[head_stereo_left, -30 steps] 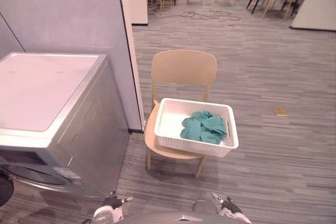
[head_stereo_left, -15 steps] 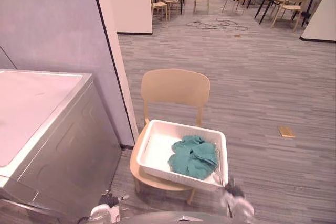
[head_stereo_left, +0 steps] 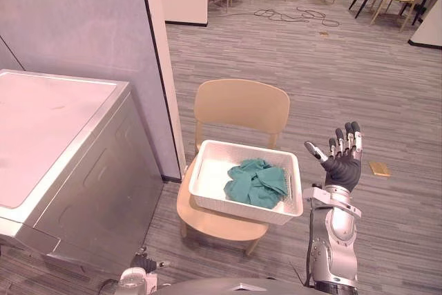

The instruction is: Pick up the laundry basket with both hands and put the clothes into the washing machine.

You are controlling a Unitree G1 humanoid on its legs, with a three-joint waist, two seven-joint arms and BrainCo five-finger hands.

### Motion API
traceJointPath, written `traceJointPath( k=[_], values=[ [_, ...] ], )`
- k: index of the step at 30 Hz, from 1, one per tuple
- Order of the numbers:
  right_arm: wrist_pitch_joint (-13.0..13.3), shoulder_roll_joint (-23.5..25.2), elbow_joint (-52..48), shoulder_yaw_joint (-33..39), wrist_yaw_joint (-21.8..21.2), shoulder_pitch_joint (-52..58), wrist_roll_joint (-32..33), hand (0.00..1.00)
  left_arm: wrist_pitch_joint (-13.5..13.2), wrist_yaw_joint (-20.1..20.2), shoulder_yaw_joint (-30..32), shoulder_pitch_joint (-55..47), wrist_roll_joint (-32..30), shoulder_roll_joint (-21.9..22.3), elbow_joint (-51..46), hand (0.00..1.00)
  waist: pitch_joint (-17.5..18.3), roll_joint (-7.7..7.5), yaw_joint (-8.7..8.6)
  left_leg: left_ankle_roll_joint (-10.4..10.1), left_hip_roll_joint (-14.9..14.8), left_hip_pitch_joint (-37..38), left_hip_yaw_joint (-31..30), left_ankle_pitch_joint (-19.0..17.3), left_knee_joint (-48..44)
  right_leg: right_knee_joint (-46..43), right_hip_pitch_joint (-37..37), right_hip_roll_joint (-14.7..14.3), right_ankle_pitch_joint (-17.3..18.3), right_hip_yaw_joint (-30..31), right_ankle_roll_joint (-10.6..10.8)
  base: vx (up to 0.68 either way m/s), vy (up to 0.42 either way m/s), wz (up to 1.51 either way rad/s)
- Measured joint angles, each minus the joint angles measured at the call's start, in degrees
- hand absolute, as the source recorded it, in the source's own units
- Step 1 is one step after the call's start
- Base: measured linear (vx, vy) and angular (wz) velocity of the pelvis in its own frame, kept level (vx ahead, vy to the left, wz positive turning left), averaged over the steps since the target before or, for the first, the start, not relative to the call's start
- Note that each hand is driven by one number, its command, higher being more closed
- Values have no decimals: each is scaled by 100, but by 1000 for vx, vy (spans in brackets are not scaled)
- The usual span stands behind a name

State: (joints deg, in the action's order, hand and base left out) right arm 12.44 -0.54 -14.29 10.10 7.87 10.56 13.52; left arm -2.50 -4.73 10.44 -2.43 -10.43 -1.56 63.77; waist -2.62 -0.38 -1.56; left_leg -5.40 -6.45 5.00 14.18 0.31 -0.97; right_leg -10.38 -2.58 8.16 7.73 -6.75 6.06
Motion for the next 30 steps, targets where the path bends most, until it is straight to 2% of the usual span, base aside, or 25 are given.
traceJointPath(
  k=[4, 6, 11, 13, 18, 20, 22, 25, 30],
  values=[
    [-59, -225, 261, -251, -251, 90, -69, 0, -9, 17, -307, 20, -5, -70, 51, 0, 20, -11, -2, 19, 12, -69, -29, 21, 38, 354, -71, -26, -208, -17, 31, -14, 17, -2],
    [-155, -440, 522, -387, -420, 72, -335, 0, -18, 23, -467, 32, -61, -89, 49, 0, 68, -25, 13, 49, 58, -230, -129, 100, 153, 508, 31, -22, -300, -39, 50, -23, 22, 12],
    [-425, -1324, 1991, -869, -634, -787, -593, 0, -31, 147, -879, 153, -173, -203, 37, 0, 21, -54, 72, 112, 136, -568, -315, 364, 401, 729, 263, -16, -530, -190, 66, -14, 19, 15],
    [-500, -1811, 2763, -1214, -658, -1613, -725, 0, -48, 174, -1041, 286, -174, -233, -22, 0, -251, -21, 144, 139, 142, -623, -337, 413, 392, 740, 299, -16, -590, -198, 39, -57, 16, 5],
    [-548, -2271, 4251, -1645, -696, -3166, -740, 0, -62, 184, -1327, 582, -155, -247, -168, 0, -810, 166, 248, 207, 142, -1113, -419, 557, 278, 712, 686, -17, -754, -228, 8, -104, 24, 7],
    [-647, -2286, 4979, -1685, -806, -3631, -738, 0, -74, 179, -1395, 692, -91, -275, -258, 0, -1090, 198, 272, 208, 139, -1219, -526, 569, 180, 676, 704, -16, -763, -320, 4, -99, 24, 21],
    [-834, -2285, 5918, -1686, -834, -4218, -735, 0, -84, 179, -1542, 869, -30, -284, -288, 0, -1303, 260, 376, 228, 131, -1436, -564, 604, 99, 536, 933, -7, -762, -326, 2, -106, 30, 7],
    [-1025, -2269, 6664, -1657, -786, -4899, -732, 0, -93, 139, -1584, 977, 240, -285, -416, 0, -1649, 339, 407, 245, 141, -1554, -555, 659, 93, 397, 1130, 19, -763, -295, 0, -75, 33, -2],
    [-1156, -2249, 7175, -1219, -587, -5515, -652, 0, -114, 115, -1624, 1113, 586, -217, -586, 0, -1939, 406, 470, 271, 140, -1943, -545, 711, -1, 200, 1573, 46, -766, -264, -4, -32, 16, -2]
  ],
)
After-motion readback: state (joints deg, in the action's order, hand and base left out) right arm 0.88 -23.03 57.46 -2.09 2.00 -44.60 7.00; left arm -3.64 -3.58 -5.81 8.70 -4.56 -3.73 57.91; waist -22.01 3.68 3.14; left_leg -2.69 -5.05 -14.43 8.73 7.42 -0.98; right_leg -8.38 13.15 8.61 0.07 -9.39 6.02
